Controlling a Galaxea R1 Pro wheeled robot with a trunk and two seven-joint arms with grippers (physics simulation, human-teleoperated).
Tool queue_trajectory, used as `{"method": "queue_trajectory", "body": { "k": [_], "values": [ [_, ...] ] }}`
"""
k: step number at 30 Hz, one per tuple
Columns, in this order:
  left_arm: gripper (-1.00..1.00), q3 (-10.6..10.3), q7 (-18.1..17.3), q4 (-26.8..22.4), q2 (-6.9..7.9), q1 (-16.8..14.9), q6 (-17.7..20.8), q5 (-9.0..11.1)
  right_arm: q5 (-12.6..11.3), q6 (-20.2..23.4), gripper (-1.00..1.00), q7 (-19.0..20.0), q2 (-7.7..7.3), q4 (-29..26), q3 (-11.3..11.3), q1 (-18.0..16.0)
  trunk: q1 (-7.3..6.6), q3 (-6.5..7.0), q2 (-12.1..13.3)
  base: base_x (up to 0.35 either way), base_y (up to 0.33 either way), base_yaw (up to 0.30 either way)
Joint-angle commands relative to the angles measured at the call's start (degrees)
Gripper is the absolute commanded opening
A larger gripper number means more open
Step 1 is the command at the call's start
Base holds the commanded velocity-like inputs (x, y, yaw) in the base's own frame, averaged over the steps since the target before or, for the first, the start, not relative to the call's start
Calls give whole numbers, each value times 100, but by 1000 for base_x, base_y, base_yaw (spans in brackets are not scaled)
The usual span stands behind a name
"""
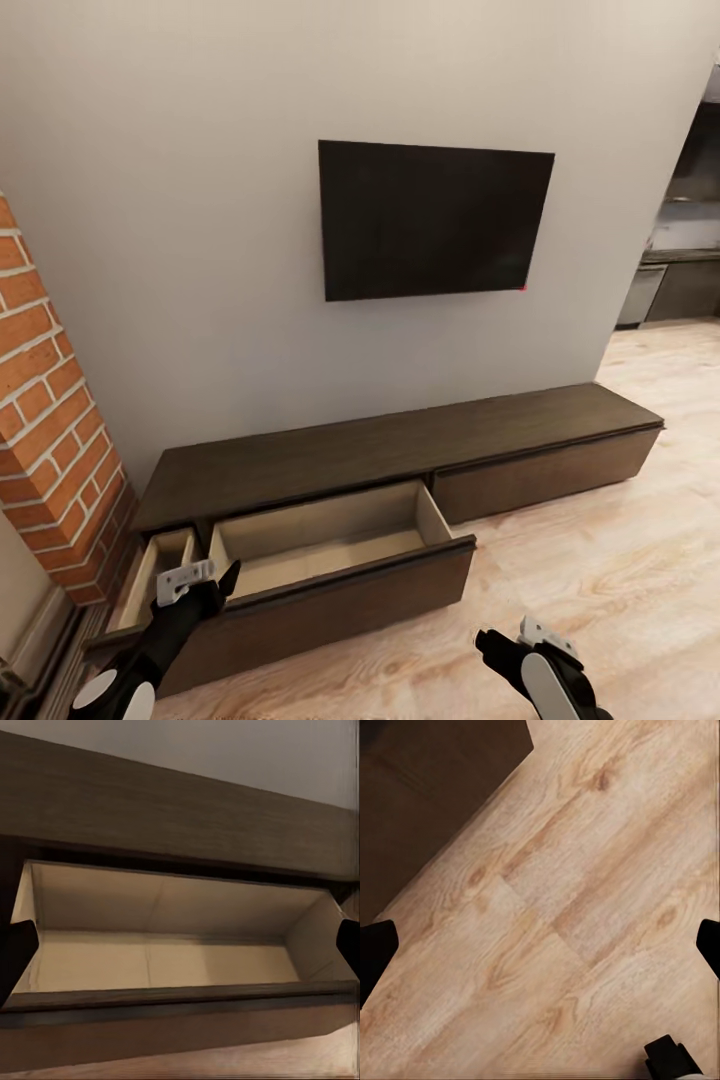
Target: Place each of the two pumpkins and all three candles from the living room inside a cabinet in the living room (use any cabinet), then make sure every cabinet is closed, and position the cauldron so it is next to a table in the living room.
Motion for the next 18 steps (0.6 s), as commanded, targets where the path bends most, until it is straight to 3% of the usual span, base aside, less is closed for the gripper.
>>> {"method": "queue_trajectory", "body": {
  "k": [1, 18],
  "values": [
    [100, 11, -25, -7, -1, -1, 38, 54, -54, 5, 100, -56, -9, -6, 14, -6, -3, 1, -3, -197, 118, -239],
    [100, 9, -37, -50, 9, 14, 29, 62, -77, 2, 100, -49, -35, 10, 6, -5, -3, 106, -3, -30, 29, -239]
  ]
}}
